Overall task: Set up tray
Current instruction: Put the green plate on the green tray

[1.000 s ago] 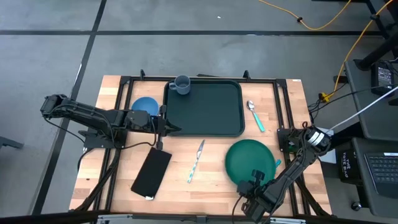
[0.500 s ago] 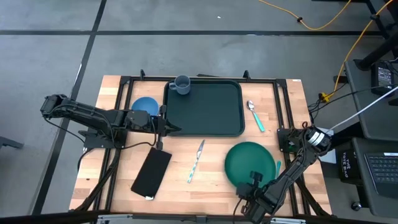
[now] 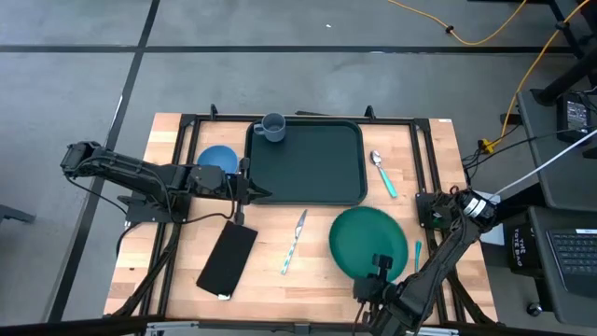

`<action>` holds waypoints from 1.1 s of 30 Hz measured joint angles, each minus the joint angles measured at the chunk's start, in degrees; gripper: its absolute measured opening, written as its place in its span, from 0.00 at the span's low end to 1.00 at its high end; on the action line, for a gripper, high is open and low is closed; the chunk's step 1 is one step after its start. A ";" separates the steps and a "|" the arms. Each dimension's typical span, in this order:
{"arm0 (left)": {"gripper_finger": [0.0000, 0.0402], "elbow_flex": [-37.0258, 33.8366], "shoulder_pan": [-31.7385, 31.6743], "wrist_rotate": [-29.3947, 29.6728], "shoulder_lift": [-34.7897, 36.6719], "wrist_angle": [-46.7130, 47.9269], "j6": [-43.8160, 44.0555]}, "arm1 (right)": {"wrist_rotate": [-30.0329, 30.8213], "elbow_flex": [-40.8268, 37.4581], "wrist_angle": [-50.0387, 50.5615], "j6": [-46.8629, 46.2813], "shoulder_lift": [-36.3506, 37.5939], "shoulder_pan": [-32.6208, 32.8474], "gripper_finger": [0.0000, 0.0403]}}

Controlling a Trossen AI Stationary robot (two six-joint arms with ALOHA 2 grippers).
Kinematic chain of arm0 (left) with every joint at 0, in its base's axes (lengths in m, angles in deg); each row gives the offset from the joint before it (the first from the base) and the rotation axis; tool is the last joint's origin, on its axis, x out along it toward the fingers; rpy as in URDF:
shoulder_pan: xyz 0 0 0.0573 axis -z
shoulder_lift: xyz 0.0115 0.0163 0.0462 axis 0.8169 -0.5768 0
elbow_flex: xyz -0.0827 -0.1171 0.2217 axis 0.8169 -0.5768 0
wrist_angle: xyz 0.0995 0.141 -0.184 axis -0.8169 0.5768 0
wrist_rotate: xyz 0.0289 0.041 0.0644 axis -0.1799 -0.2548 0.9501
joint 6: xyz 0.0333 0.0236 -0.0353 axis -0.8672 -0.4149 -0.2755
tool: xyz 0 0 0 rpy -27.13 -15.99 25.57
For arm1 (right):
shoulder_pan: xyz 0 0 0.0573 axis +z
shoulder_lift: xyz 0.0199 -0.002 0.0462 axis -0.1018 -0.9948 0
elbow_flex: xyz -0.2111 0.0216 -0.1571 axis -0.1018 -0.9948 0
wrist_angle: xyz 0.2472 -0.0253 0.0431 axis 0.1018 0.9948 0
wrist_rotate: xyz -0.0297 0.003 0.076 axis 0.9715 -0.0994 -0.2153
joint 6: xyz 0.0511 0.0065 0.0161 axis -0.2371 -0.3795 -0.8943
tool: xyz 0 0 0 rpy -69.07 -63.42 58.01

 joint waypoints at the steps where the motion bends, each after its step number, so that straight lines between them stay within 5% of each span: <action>1: 0.01 0.00 0.00 0.02 0.00 0.00 0.00 | 0.08 1.01 1.63 0.06 0.00 -0.17 0.03; 11: 0.01 0.00 0.00 0.01 0.00 -0.01 -1.42 | 3.30 9.11 15.77 4.81 0.04 -1.93 0.03; 24: 0.01 0.00 -0.48 -3.64 -0.01 -0.57 -1.53 | 1.89 9.82 14.35 28.41 0.64 -14.01 0.03; 33: 0.00 0.00 0.72 -0.03 0.04 -1.39 2.46 | -1.93 9.35 1.89 49.99 0.72 -22.99 0.03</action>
